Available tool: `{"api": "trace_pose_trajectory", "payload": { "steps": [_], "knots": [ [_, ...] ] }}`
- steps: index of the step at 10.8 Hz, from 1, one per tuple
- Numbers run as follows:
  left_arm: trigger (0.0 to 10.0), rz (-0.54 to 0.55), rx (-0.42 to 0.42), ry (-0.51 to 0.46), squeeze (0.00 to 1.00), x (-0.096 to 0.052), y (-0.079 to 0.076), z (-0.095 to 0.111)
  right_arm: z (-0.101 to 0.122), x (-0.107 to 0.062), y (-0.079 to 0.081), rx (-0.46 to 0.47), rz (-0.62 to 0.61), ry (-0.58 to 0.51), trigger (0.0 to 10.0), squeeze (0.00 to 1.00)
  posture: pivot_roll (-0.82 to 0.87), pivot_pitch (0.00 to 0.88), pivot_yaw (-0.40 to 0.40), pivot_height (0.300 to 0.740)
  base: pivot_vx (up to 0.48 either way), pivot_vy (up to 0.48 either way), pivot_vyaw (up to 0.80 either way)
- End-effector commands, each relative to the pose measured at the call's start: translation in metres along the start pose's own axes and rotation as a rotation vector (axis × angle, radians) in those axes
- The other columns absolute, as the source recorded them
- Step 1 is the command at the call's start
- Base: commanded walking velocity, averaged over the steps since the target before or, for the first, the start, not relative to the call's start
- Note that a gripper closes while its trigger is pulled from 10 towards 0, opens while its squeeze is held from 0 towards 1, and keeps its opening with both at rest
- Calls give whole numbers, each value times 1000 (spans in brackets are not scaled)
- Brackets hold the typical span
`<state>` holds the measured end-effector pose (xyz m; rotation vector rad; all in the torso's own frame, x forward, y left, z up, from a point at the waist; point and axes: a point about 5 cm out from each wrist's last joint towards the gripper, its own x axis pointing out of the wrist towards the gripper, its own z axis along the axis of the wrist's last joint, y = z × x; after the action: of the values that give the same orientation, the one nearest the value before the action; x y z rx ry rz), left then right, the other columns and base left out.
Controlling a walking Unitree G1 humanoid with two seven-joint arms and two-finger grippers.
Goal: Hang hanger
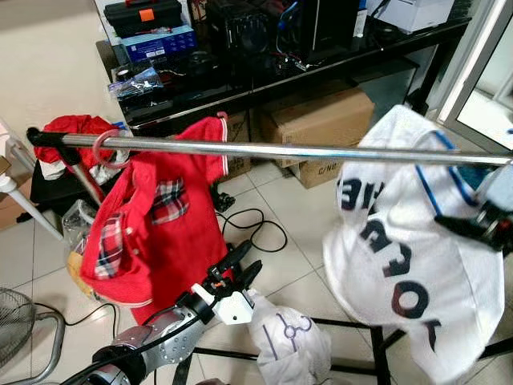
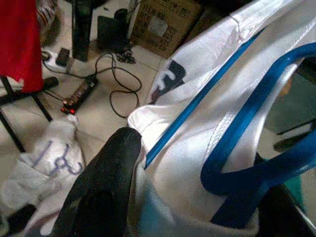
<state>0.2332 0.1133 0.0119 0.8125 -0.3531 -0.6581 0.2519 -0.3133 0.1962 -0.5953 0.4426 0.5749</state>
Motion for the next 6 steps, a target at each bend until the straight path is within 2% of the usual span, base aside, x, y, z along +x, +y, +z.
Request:
{"api": "trace_pose_trajectory", "payload": {
  "steps": [1, 4, 5, 6],
  "knots": [
    [10000, -7, -3, 27, 0, -3, 0, -4, 15, -10, -11, -17, -50, -68, 0, 0, -113, 39, 56, 740, 0, 0, 0],
    [10000, -9, -5, 29, 0, -3, 0, -4, 20, -21, -15, -5, -51, -101, 0, 0, -118, 40, 60, 740, 0, 0, 0],
    [10000, -12, -5, 27, 0, -4, 0, -4, 27, -26, -10, 23, -1, -164, 0, 0, -122, 41, 63, 740, 0, 0, 0],
    [10000, -16, -5, 25, 0, -4, -1, -4, 26, -29, 6, 23, 113, -182, 0, 0, -124, 43, 64, 740, 0, 0, 0]
  ]
}}
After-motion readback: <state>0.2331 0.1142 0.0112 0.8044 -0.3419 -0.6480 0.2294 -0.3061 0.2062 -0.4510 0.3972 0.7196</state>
